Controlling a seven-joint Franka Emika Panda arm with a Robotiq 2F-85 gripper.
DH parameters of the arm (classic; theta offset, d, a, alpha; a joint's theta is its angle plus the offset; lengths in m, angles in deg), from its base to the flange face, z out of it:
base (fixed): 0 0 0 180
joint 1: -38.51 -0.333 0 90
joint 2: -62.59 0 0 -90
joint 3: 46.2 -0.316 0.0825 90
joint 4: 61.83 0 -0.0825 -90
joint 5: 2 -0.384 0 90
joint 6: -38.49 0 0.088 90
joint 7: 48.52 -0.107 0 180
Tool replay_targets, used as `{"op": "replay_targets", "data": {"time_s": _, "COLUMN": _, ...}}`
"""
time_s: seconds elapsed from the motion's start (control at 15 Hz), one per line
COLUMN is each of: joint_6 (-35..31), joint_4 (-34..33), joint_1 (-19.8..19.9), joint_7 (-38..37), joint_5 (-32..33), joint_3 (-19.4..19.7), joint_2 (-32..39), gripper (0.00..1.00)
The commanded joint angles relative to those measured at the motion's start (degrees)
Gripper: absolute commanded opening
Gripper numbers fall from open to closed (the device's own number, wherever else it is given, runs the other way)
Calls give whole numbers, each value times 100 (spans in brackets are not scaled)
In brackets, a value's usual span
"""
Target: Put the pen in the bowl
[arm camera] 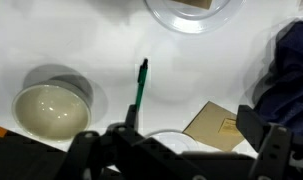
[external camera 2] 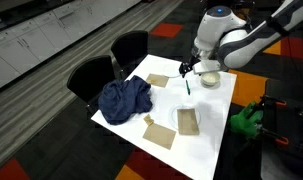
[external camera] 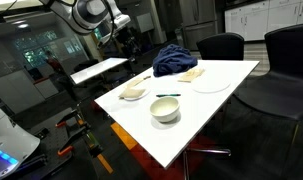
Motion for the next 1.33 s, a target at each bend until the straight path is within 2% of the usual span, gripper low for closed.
{"op": "replay_targets", "data": {"time_s": 0.0, "joint_6": -390, "joint_4": 87, "joint_1": -16, "joint_7": -216, "joint_5": -85, "joint_3": 220, "joint_2": 169, "gripper": 100}}
{"op": "replay_targets", "data": {"time_s": 0.33, "joint_6": -704, "joint_4": 61, "joint_1": 48, "joint_7": 10, "joint_5": -387, "joint_3": 396, "joint_2": 485, "gripper": 100}}
{"op": "replay_targets", "data": {"time_s": 0.93, "joint_6": -1326, "joint_4": -110, "joint_1": 227, "joint_7": 564, "joint_5": -1132, "joint_3": 431, "joint_2": 1134, "gripper": 100}}
{"op": "replay_targets", "data": {"time_s": 1.27, "joint_6": -1579, "joint_4": -301, "joint_1": 190, "joint_7": 756, "joint_5": -1533, "joint_3": 544, "joint_2": 1568, "gripper": 100}}
